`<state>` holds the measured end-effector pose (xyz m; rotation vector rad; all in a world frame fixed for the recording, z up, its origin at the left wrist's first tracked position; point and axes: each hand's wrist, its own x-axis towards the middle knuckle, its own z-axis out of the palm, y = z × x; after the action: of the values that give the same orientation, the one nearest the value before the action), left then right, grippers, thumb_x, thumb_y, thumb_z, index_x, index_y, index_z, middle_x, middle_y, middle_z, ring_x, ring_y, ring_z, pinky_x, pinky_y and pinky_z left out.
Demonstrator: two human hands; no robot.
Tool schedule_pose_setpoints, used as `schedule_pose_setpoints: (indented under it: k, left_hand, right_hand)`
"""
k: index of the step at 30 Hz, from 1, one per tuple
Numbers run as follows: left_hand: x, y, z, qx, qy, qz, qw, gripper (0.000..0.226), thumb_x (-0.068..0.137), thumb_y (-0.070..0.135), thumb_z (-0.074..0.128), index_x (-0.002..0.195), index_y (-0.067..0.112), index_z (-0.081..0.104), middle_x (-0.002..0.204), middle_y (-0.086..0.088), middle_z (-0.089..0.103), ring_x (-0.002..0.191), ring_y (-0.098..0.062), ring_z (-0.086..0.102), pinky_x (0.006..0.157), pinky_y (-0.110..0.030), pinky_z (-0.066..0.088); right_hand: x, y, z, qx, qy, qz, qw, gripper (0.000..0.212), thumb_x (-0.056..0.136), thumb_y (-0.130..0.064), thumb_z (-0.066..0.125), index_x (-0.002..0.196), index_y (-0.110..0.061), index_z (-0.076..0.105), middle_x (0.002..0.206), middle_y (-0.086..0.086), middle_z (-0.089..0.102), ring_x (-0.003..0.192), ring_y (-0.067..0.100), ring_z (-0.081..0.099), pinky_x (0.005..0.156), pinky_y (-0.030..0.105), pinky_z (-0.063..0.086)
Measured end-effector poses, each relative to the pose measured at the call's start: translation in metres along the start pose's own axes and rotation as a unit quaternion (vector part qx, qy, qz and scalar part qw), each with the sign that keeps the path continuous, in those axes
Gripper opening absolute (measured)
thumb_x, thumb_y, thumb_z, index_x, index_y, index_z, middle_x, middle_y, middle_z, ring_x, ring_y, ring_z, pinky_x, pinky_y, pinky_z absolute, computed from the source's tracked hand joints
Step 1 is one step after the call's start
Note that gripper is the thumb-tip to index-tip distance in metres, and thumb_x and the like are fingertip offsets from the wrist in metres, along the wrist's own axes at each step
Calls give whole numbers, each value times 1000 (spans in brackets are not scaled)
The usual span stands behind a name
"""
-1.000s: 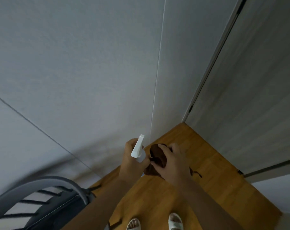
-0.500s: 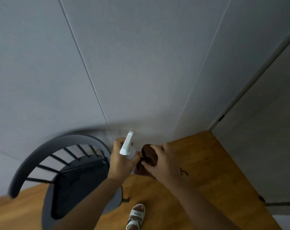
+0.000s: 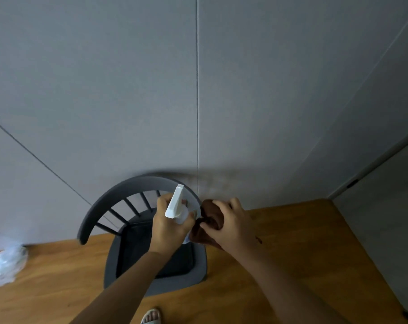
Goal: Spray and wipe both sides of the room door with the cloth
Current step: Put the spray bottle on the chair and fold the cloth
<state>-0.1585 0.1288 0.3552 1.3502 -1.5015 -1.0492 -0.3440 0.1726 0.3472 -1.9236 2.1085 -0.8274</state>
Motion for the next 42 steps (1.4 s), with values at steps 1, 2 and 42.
schedule_pose_setpoints:
  k: [1, 2, 42]
  left_hand:
    - [5, -8, -14, -1, 3, -1, 1000, 61, 78, 2, 87, 117, 31, 50, 109, 8, 61, 97, -1, 62, 77, -20, 55]
    - [10, -15, -29, -2, 2, -4, 1000, 60, 78, 1, 86, 118, 27, 50, 108, 8, 61, 96, -1, 62, 78, -22, 54]
    - [135, -383, -110, 33, 112, -131, 984, 69, 83, 5, 85, 131, 26, 40, 124, -5, 55, 113, -24, 56, 86, -27, 50]
  right_hand:
    - [3, -11, 9, -1, -5, 4, 1000, 67, 75, -72, 66, 123, -25, 64, 102, -6, 50, 77, 10, 54, 67, 21, 49]
    - [7, -22, 19, -3, -10, 10, 1000, 68, 75, -72, 66, 124, -26, 63, 103, -6, 50, 77, 11, 55, 67, 22, 50]
    - [54, -22, 365, -49, -175, 85, 980, 78, 79, -62, 79, 144, -26, 55, 125, -1, 51, 103, 26, 62, 82, 32, 53]
